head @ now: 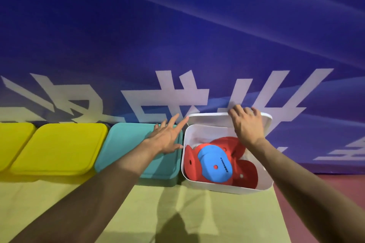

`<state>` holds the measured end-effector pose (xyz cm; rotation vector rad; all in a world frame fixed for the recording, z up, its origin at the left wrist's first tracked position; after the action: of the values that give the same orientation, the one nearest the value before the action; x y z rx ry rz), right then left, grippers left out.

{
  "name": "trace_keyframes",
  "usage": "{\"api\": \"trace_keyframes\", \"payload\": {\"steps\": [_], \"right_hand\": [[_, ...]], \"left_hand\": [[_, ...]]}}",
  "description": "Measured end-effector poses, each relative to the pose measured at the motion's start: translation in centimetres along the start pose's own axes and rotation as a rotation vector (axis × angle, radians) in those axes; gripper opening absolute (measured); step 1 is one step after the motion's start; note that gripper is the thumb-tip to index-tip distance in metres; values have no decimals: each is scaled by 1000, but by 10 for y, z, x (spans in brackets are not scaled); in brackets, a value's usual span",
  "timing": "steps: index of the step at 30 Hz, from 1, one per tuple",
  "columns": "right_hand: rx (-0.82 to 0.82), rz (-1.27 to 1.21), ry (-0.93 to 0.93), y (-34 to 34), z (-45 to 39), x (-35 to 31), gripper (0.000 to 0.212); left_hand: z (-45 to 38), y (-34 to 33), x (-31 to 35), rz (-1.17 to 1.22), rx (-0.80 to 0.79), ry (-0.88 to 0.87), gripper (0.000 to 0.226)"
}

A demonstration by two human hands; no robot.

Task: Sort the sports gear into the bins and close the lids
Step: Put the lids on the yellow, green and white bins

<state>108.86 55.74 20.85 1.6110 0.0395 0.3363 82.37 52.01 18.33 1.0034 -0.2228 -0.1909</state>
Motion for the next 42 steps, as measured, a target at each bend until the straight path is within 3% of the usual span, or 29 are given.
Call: {"api": "trace_keyframes", "payload": {"steps": [6,11,15,21,28,33,37,42], "right_hand": [[238,-116,-55,50,34,14,41],[222,-206,-104,36,83,15,34],[168,-260,-74,13,113,8,35],[139,-348,-6,-14,147,-6,34],[-28,-362,129,-59,189,-35,46],[-68,-421,156,-77,193,-35,37],[-228,-376,136,-101,185,-32,79],[-313,-337,155,-119,179,-40,83]], "left_hand": [[-3,20,35,-12,77,-115,121],[20,19,65,-142,360,-296,71],[32,-8,74,-236,448,-412,61],[43,-26,79,-176,380,-422,64],[34,-82,81,-233,98,-295,59],[40,-104,92,-316,120,-272,58],[43,-116,103,-305,182,-304,57],[42,-139,104,-328,139,-367,59]]}}
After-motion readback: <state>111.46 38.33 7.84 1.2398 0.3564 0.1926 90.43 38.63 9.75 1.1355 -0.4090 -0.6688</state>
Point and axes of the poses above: each hand's wrist, its own z-axis away from the middle knuckle, its own y-axis out of the back of the hand, x = y × z, the point moved 7 cm from there along -z, towards the middle knuckle, and after that the axes turned 10 degrees about -x, right-handed, at the moved point
